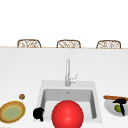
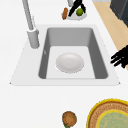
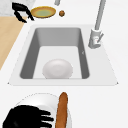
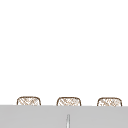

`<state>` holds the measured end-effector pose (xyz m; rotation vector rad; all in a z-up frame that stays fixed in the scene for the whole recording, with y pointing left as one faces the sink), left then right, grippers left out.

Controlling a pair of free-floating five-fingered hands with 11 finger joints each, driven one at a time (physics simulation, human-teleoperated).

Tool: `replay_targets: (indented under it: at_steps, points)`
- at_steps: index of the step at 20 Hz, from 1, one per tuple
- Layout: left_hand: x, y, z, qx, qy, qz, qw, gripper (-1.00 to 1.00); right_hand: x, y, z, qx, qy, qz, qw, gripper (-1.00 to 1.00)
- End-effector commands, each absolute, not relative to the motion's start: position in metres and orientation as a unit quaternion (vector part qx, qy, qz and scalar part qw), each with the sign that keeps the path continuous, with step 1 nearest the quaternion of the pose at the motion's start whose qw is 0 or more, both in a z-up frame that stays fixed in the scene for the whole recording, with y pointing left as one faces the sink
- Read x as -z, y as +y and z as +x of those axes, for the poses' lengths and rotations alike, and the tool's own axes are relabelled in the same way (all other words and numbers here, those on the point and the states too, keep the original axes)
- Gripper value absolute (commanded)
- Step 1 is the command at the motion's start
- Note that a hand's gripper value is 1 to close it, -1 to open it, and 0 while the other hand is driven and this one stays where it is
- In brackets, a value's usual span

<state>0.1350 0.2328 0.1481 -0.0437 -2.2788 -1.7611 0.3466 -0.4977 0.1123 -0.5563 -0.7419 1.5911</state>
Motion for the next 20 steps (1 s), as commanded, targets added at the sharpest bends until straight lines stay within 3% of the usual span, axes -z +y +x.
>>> replay_targets:
  at_steps: [1, 6, 7, 11, 20]
  points:
    - [-0.148, 0.233, 0.135, 0.606, -0.784, -0.015, 0.130, 0.00, -0.111, -0.490, 0.336, -0.690, -0.317, -0.244, 0.604, -1.00]
    - [-0.148, 0.233, 0.135, 0.606, -0.784, -0.015, 0.130, 0.00, -0.112, -0.475, 0.333, -0.696, -0.294, -0.250, 0.605, -1.00]
    - [-0.148, 0.233, 0.135, 0.606, -0.784, -0.015, 0.130, 0.00, -0.111, -0.472, 0.333, -0.697, -0.289, -0.251, 0.606, 1.00]
    - [-0.148, 0.233, 0.135, 0.606, -0.784, -0.015, 0.130, 0.00, -0.117, -0.464, 0.346, -0.697, -0.276, -0.278, 0.600, 1.00]
    - [-0.148, 0.233, 0.135, 0.606, -0.784, -0.015, 0.130, 0.00, -0.150, -0.453, 0.359, -0.641, -0.334, -0.357, 0.591, 1.00]
